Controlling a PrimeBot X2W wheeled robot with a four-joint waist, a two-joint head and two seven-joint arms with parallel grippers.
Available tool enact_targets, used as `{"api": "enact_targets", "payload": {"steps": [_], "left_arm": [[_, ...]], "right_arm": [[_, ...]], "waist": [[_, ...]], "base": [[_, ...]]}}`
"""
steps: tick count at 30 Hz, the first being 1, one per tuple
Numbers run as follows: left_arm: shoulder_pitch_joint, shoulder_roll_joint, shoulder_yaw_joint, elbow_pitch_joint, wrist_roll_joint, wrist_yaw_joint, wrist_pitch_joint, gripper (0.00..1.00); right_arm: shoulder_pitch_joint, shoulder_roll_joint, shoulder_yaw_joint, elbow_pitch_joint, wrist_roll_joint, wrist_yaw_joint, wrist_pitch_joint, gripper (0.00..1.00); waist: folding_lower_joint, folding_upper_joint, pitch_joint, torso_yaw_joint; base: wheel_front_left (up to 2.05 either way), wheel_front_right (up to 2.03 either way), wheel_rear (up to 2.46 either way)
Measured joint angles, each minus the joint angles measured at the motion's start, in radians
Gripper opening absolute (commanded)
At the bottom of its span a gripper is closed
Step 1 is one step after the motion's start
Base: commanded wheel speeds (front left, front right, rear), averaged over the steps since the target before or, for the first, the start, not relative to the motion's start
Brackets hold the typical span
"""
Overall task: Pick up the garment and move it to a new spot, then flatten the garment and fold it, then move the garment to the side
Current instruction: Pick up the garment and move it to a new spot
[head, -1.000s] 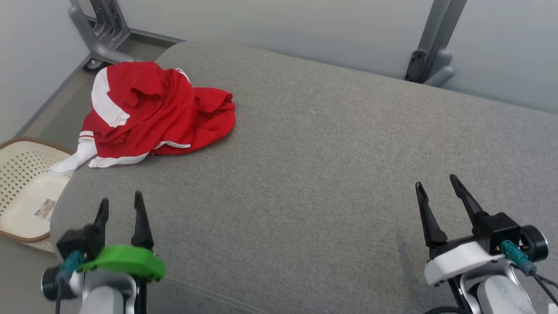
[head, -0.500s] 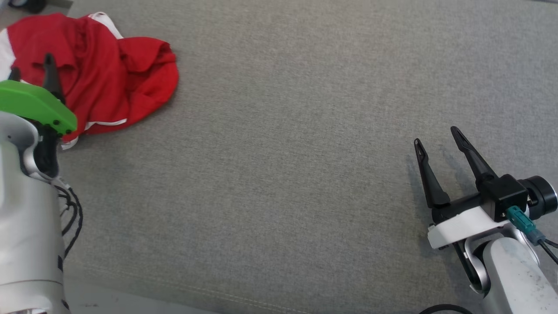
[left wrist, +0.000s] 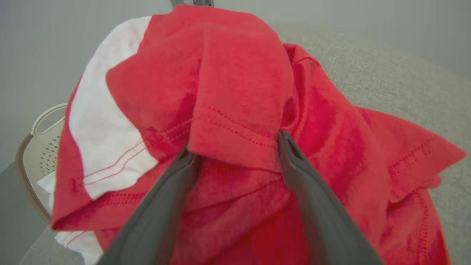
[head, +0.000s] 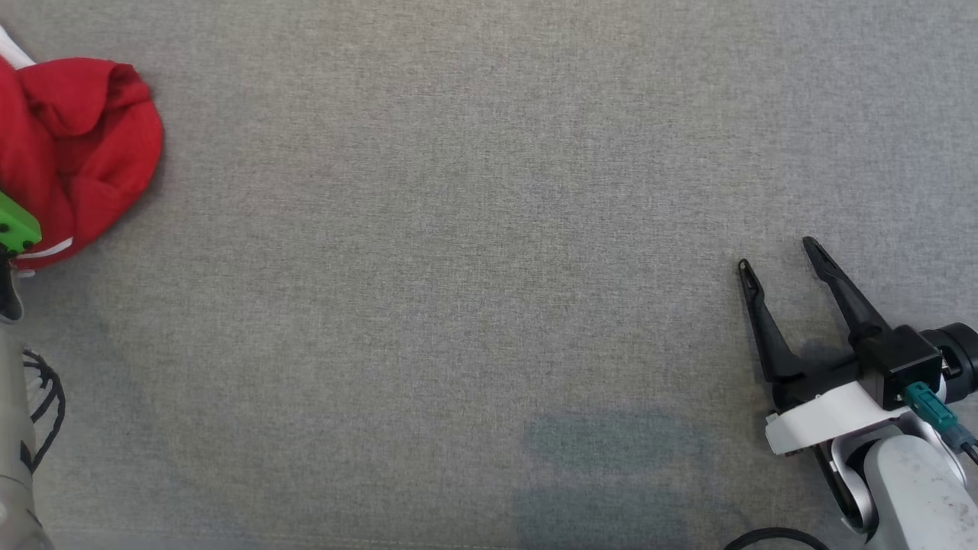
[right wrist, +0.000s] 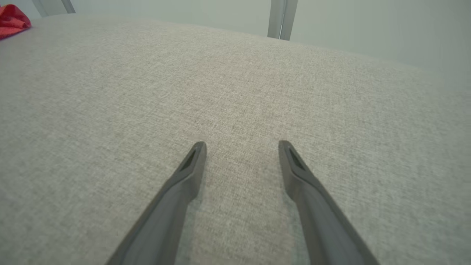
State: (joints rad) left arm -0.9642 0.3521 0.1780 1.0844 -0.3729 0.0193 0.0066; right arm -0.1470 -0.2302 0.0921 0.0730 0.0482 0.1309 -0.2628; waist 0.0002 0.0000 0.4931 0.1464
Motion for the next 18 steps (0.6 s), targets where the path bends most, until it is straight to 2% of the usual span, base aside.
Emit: {"api": "enact_targets", "payload": {"steps": [2, 9, 13, 18], "left_arm": [[-0.002, 0.006, -0.003, 0.03, 0.002, 0.0, -0.019, 0.0], [-0.035, 0.01, -0.041, 0.093, 0.024, -0.013, -0.071, 0.0], [-0.065, 0.021, -0.055, 0.102, 0.026, -0.05, -0.078, 0.0], [-0.116, 0.062, -0.076, 0.077, 0.025, -0.101, -0.069, 0.0]], "right_arm": [[0.005, 0.0, -0.005, -0.004, 0.001, 0.0, 0.0, 1.0], [0.02, 0.013, -0.007, 0.009, 0.002, 0.0, 0.0, 1.0], [0.02, 0.027, -0.002, 0.027, 0.005, 0.0, 0.0, 1.0], [0.018, 0.043, 0.001, 0.042, 0.012, 0.0, 0.0, 1.0]], "waist": [[0.0, 0.0, 0.009, -0.01], [-0.0001, 0.0, -0.006, -0.004], [-0.0002, 0.0, -0.042, 0.01], [-0.0003, 0.0, -0.088, 0.03]], "base": [[0.0, 0.0, 0.0], [0.0, 0.0, 0.0], [0.0, 0.0, 0.0], [0.0, 0.0, 0.0]]}}
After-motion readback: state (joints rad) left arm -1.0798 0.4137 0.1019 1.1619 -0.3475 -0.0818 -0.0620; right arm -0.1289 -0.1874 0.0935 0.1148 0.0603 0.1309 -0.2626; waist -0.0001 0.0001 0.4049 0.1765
